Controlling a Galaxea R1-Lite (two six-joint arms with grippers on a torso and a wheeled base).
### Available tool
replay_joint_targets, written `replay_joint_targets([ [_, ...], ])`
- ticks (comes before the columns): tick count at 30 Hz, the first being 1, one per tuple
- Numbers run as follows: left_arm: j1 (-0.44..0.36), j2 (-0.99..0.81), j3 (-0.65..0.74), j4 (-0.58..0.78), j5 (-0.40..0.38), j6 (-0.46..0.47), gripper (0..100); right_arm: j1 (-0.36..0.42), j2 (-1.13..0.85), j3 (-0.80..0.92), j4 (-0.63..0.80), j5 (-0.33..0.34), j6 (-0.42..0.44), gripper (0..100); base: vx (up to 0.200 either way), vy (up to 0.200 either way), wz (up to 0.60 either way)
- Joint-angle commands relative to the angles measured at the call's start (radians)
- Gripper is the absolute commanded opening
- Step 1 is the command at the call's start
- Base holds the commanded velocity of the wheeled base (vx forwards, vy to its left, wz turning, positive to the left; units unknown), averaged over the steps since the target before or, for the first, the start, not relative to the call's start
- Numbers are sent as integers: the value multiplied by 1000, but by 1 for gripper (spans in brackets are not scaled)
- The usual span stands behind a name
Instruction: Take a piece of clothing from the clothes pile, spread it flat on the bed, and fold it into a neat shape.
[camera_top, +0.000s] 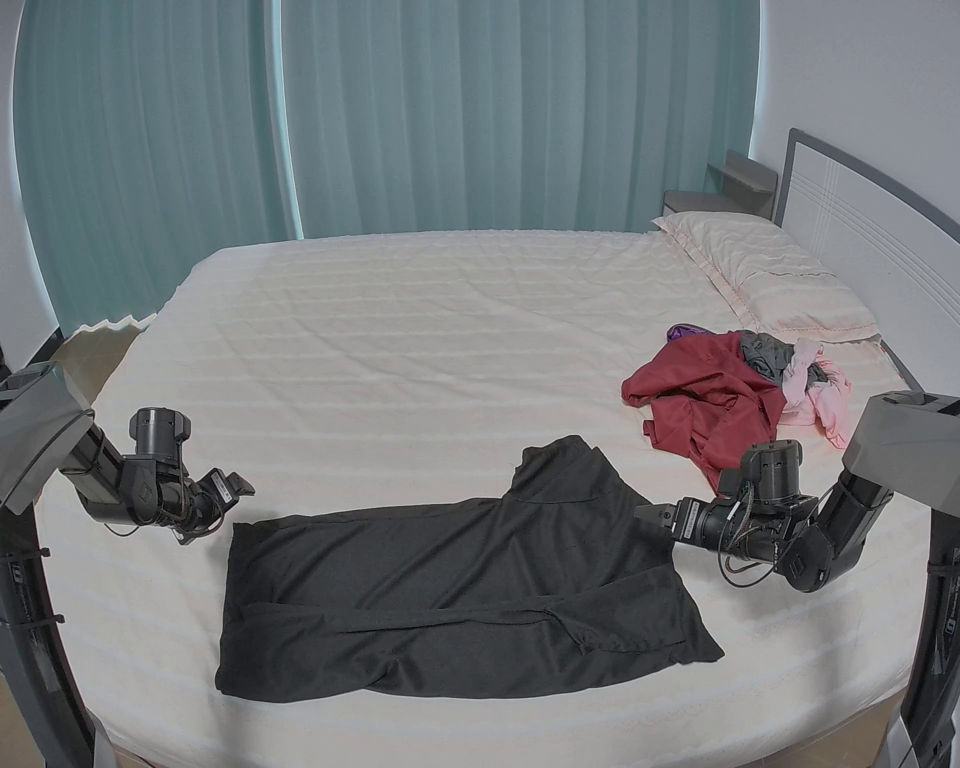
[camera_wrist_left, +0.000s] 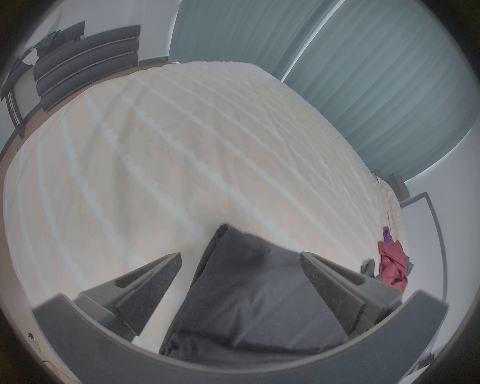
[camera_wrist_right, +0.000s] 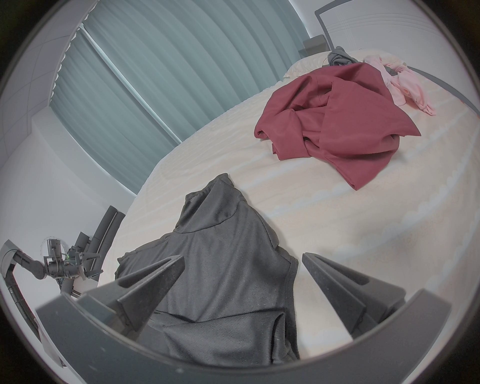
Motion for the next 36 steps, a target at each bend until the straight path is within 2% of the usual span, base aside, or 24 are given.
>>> replay_joint_targets([
  [1,-11,93,-53,1,4,-1,100,10,1,-8,2,0,0,100,0,0,0],
  [12,-25,130,-82,-2,-11,-27,100,24,-4,-85,95,0,0,100,0,0,0],
  [13,-25,131,-82,-4,-11,-27,0,28,-4,-102,114,-2,0,100,0,0,0],
  [19,-27,124,-74,-7,-8,-36,0,56,12,-255,261,-5,0,100,0,0,0],
  [25,-25,84,-65,-1,-1,-64,0,79,107,-413,321,-83,-1,100,0,0,0],
  [31,-25,32,-34,1,-1,-66,0,80,167,-551,423,-94,-11,100,0,0,0],
  [35,-25,0,-14,2,-1,-66,0,77,203,-639,486,-103,-81,100,0,0,0],
  [36,-27,-16,-4,2,-1,-66,0,74,211,-685,532,-111,-123,100,0,0,0],
])
